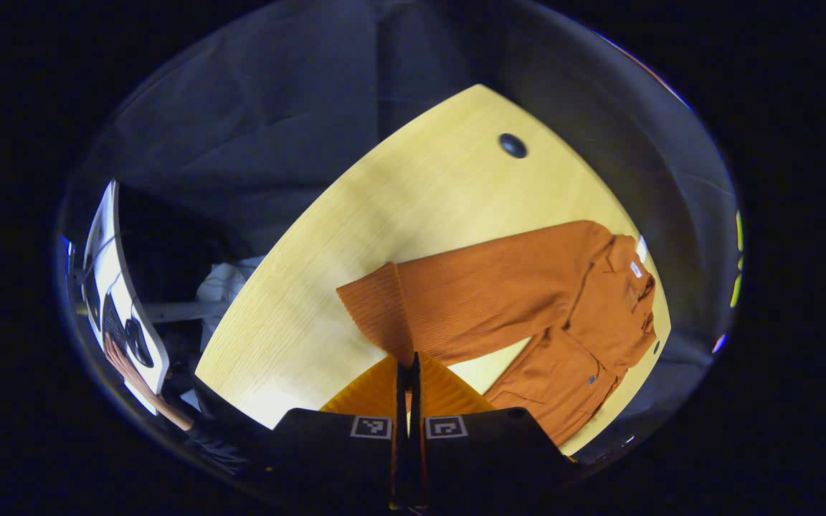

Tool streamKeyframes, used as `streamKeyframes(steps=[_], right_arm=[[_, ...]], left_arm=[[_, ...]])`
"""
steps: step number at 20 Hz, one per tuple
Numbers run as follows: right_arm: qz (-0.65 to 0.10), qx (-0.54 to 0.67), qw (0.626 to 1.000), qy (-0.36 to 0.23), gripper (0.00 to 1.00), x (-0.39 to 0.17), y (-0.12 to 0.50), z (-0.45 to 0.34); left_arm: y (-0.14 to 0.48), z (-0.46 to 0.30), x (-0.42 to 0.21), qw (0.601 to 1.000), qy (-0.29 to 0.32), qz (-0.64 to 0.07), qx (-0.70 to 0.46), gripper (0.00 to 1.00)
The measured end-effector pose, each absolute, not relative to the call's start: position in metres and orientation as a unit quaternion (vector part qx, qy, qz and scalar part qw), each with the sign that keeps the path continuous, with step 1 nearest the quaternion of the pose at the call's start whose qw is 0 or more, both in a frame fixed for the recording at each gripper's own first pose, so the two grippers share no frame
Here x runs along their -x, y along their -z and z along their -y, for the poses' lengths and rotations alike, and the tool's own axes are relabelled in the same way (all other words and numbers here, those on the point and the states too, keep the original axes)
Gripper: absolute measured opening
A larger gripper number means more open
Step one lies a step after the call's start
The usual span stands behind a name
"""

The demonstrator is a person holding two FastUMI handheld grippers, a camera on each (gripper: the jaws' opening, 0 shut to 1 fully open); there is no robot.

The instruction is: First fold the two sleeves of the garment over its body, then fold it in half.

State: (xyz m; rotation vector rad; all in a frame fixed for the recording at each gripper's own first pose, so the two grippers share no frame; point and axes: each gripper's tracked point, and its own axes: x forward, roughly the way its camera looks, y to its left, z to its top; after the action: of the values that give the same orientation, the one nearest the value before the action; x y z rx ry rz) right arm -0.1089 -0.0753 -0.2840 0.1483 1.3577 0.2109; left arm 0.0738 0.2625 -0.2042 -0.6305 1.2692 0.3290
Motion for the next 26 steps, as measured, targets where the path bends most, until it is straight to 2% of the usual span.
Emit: streamKeyframes(steps=[3, 7, 11, 12, 13, 14, 16, 17, 18, 19, 20, 21, 23, 24, 26], right_arm=[[-0.627, -0.067, 0.769, -0.101, 0.98, 0.114, 0.291, 0.086], [-0.632, -0.069, 0.766, -0.09, 0.98, 0.12, 0.3, 0.107], [-0.63, -0.096, 0.766, -0.088, 0.94, 0.123, 0.3, 0.12], [-0.63, -0.096, 0.766, -0.088, 0.98, 0.125, 0.3, 0.125], [-0.629, -0.096, 0.767, -0.087, 0.98, 0.125, 0.302, 0.132], [-0.625, -0.099, 0.77, -0.084, 0.98, 0.124, 0.302, 0.139], [-0.619, -0.108, 0.774, -0.082, 0.98, 0.123, 0.303, 0.15], [-0.618, -0.115, 0.773, -0.081, 0.98, 0.123, 0.303, 0.154], [-0.617, -0.122, 0.773, -0.08, 0.94, 0.121, 0.303, 0.158], [-0.615, -0.129, 0.774, -0.081, 0.98, 0.119, 0.303, 0.162], [-0.613, -0.134, 0.774, -0.082, 0.94, 0.119, 0.302, 0.165], [-0.611, -0.138, 0.775, -0.083, 0.98, 0.119, 0.3, 0.169], [-0.605, -0.146, 0.778, -0.086, 0.98, 0.115, 0.298, 0.176], [-0.602, -0.149, 0.779, -0.087, 0.98, 0.11, 0.298, 0.178], [-0.604, -0.152, 0.778, -0.084, 0.98, 0.11, 0.302, 0.187]], left_arm=[[0.174, -0.226, -0.111, 0.772, -0.12, -0.574, 0.245, 0.03], [0.161, -0.175, -0.147, 0.783, -0.094, -0.582, 0.202, 0.03], [0.151, -0.119, -0.178, 0.789, -0.066, -0.586, 0.17, 0.03], [0.15, -0.106, -0.184, 0.791, -0.059, -0.587, 0.16, 0.03], [0.148, -0.09, -0.192, 0.793, -0.052, -0.587, 0.153, 0.07], [0.148, -0.072, -0.2, 0.795, -0.043, -0.587, 0.147, 0.03], [0.144, -0.037, -0.213, 0.797, -0.024, -0.588, 0.133, 0.07], [0.14, -0.02, -0.221, 0.8, -0.015, -0.587, 0.122, 0.03], [0.139, -0.001, -0.229, 0.802, -0.007, -0.586, 0.115, 0.03], [0.136, 0.019, -0.236, 0.803, 0.002, -0.585, 0.112, 0.03], [0.136, 0.038, -0.241, 0.803, 0.011, -0.586, 0.108, 0.03], [0.139, 0.055, -0.245, 0.803, 0.021, -0.587, 0.101, 0.03], [0.138, 0.092, -0.251, 0.799, 0.038, -0.593, 0.092, 0.0], [0.14, 0.108, -0.255, 0.798, 0.044, -0.595, 0.089, 0.03], [0.15, 0.152, -0.262, 0.794, 0.063, -0.599, 0.084, 0.03]])
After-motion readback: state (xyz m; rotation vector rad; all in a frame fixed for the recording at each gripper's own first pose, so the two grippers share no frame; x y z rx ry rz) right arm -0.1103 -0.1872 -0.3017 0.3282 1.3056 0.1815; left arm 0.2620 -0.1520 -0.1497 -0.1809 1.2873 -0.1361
